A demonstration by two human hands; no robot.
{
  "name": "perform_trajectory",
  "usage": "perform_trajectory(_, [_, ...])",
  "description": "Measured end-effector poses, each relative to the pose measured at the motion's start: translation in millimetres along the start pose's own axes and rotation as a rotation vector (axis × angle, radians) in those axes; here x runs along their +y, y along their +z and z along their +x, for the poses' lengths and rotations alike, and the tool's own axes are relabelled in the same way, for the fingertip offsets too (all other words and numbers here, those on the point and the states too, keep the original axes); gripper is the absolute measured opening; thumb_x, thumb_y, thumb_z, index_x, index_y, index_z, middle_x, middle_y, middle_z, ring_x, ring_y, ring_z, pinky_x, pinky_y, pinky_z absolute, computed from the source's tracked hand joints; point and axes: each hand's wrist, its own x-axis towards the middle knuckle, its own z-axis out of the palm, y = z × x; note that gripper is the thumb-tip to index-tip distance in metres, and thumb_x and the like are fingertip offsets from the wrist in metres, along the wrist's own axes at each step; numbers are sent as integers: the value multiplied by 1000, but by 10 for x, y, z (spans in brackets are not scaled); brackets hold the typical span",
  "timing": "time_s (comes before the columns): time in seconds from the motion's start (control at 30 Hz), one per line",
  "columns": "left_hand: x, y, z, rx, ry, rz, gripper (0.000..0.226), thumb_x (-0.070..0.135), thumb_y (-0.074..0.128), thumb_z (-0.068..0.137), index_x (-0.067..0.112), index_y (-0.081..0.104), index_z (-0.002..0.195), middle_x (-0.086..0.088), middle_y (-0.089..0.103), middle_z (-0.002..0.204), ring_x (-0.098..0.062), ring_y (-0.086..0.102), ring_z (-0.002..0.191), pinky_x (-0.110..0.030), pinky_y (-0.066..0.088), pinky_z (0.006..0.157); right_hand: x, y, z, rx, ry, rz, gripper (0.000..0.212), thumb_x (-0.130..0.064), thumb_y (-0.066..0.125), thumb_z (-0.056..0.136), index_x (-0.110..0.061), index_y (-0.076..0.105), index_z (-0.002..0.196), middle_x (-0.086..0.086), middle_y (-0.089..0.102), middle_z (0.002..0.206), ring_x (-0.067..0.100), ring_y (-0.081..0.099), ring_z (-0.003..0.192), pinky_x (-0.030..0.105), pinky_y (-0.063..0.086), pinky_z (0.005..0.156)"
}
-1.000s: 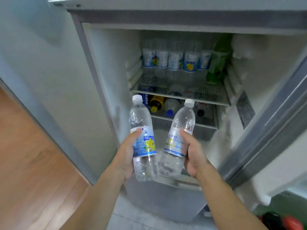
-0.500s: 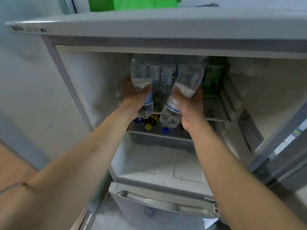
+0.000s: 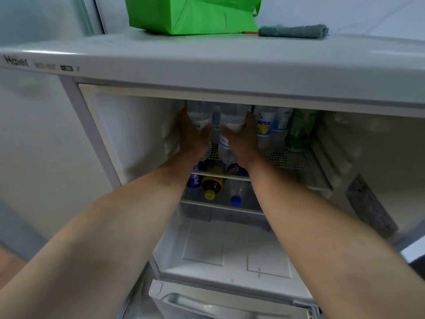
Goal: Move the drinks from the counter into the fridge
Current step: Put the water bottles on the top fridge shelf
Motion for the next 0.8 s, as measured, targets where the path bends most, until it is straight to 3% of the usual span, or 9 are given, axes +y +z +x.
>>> perform_trajectory(0.07, [-47, -18, -49, -18, -14, 45, 76, 13, 68, 90, 10, 25, 152, -10, 39, 152, -21, 38, 140, -28, 32, 113, 13, -18, 24, -20, -6, -26, 56, -2, 76, 81, -19, 49, 127, -3, 63, 117, -1, 64, 101, 9, 51, 76])
perform_trajectory(0.13, [-157, -23, -137, -73, -58, 184, 75, 18, 64, 92, 14, 22, 154, -11, 38, 153, -24, 38, 140, -35, 33, 115, 38, -106, 26, -59, 2, -100, 57, -8, 79, 80, -26, 46, 123, -15, 60, 111, -15, 61, 91, 5, 49, 70])
perform_trajectory(0.2, [-272, -21, -251, -44, -124, 318, 71, 26, 64, 90, 21, 27, 151, -11, 46, 146, -28, 46, 134, -41, 40, 110, 80, -214, 1, -103, 36, -247, 60, -20, 81, 80, -23, 46, 129, -10, 60, 119, -6, 59, 99, 7, 49, 73])
perform_trajectory(0.33, [-335, 28, -409, 41, -175, 303, 71, 26, 65, 89, 20, 30, 150, -8, 47, 146, -29, 47, 132, -35, 38, 107, 234, -304, -61, -191, 122, -645, 61, -49, 70, 84, -21, 50, 133, 2, 60, 136, 21, 58, 120, 39, 50, 99])
perform_trajectory(0.47, [-301, 68, -265, 18, -331, 278, 68, 30, 65, 90, 21, 33, 149, -11, 48, 146, -31, 48, 132, -42, 44, 106, 263, -138, -80, -161, 173, -598, 59, -39, 68, 89, -14, 44, 137, 7, 56, 140, 26, 54, 125, 38, 45, 104])
perform_trajectory(0.57, [-301, 92, -186, -18, -346, 272, 66, 29, 62, 92, 19, 31, 150, -13, 44, 148, -30, 45, 134, -41, 41, 109, 250, 38, -33, -176, 184, -576, 59, -35, 69, 89, -12, 43, 137, 9, 56, 139, 25, 54, 125, 39, 45, 105])
perform_trajectory(0.67, [-262, 127, -114, -39, -361, 253, 68, 27, 59, 95, 12, 24, 152, -15, 35, 153, -30, 39, 138, -34, 34, 112, 244, 171, 39, -130, 210, -597, 56, -33, 70, 89, -10, 44, 134, 11, 57, 135, 27, 57, 120, 34, 48, 98])
perform_trajectory(0.8, [-205, 129, -136, -63, -307, 155, 69, 16, 63, 92, 6, 28, 151, -13, 40, 152, -24, 40, 138, -24, 28, 108, 249, 233, 121, -133, 218, -636, 56, -30, 70, 90, -9, 45, 135, 11, 57, 138, 26, 56, 123, 33, 47, 101])
